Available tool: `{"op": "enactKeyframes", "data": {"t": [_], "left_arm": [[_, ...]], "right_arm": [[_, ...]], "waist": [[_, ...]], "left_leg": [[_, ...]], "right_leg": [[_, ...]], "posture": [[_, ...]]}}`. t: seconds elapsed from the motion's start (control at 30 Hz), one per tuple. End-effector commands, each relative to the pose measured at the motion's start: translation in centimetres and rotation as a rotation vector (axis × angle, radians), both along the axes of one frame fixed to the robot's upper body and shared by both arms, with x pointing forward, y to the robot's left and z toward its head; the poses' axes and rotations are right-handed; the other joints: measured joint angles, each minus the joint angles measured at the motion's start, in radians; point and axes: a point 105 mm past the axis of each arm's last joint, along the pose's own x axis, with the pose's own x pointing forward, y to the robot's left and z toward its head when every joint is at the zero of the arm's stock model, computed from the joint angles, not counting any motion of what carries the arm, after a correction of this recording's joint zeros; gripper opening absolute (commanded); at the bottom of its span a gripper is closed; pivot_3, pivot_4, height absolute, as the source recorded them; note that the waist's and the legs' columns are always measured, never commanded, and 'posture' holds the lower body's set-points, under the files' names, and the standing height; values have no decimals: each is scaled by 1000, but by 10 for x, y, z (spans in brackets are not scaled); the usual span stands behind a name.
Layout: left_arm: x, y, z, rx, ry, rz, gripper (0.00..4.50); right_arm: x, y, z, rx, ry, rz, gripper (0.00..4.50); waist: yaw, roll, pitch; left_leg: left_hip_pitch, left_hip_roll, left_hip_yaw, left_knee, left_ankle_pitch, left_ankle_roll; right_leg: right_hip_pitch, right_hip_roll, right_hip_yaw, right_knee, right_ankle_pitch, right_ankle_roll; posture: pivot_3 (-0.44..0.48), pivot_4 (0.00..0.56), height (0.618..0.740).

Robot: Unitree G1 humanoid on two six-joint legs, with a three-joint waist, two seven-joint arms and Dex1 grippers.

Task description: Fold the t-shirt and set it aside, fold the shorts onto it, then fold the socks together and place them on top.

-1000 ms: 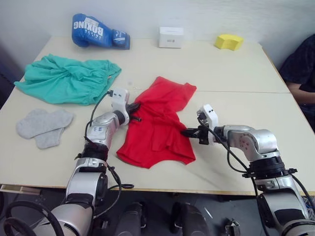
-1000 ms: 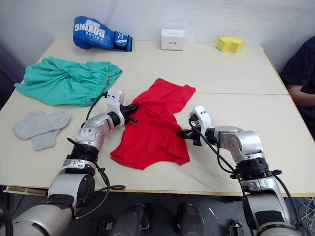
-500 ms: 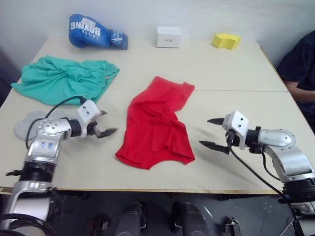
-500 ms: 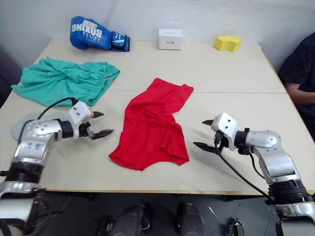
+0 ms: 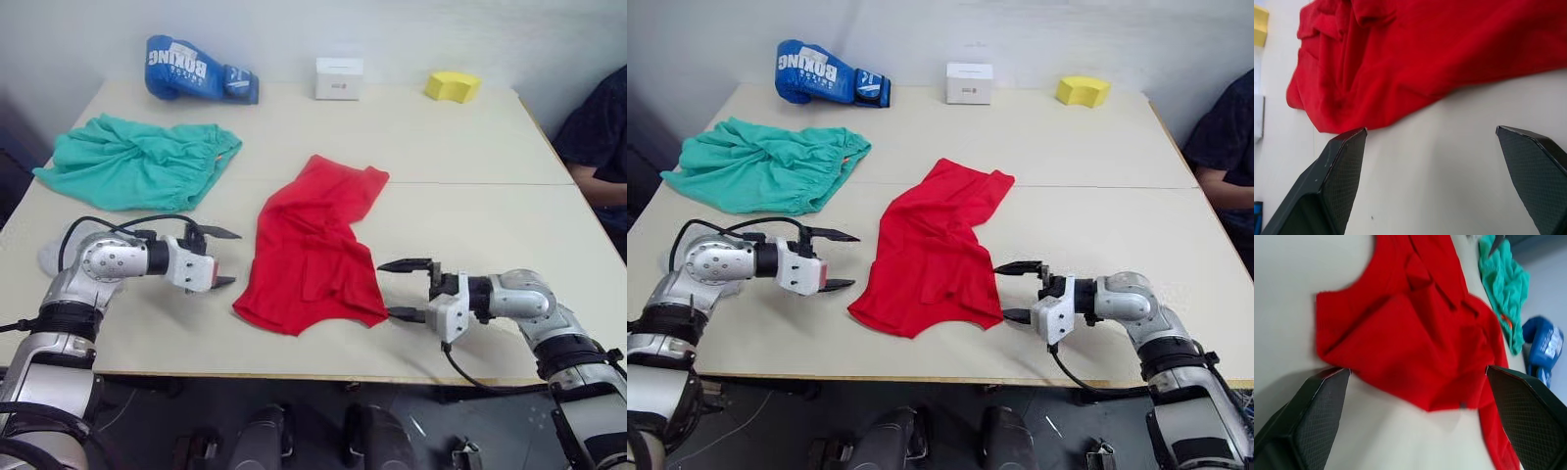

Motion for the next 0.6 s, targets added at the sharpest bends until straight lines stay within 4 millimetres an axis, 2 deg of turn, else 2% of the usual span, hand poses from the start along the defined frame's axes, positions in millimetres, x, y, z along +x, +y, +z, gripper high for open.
{"op": "enactKeyframes", "data": {"t": [0.03,0.43,0.6], "left_arm": [[-8,-21,-19,43,26,-112,4439],[-3,-46,-18,51,-7,-215,4439],[-4,-54,-20,53,-3,-250,4439]], "right_arm": [[-4,14,-10,-10,-5,54,4500],[16,32,-6,-5,-84,40,4500],[18,37,-13,-43,-70,44,4500]], "waist": [[-1,0,0],[-8,1,-1],[-7,1,-1]], "left_leg": [[0,0,0,0,0,0],[1,-1,1,1,2,-3],[1,-1,1,1,2,-1]], "right_leg": [[0,-1,0,0,0,0],[2,-1,-1,1,0,0],[2,-1,-1,1,0,0]], "posture": [[0,150,740],[0,150,740],[0,150,740]]}}
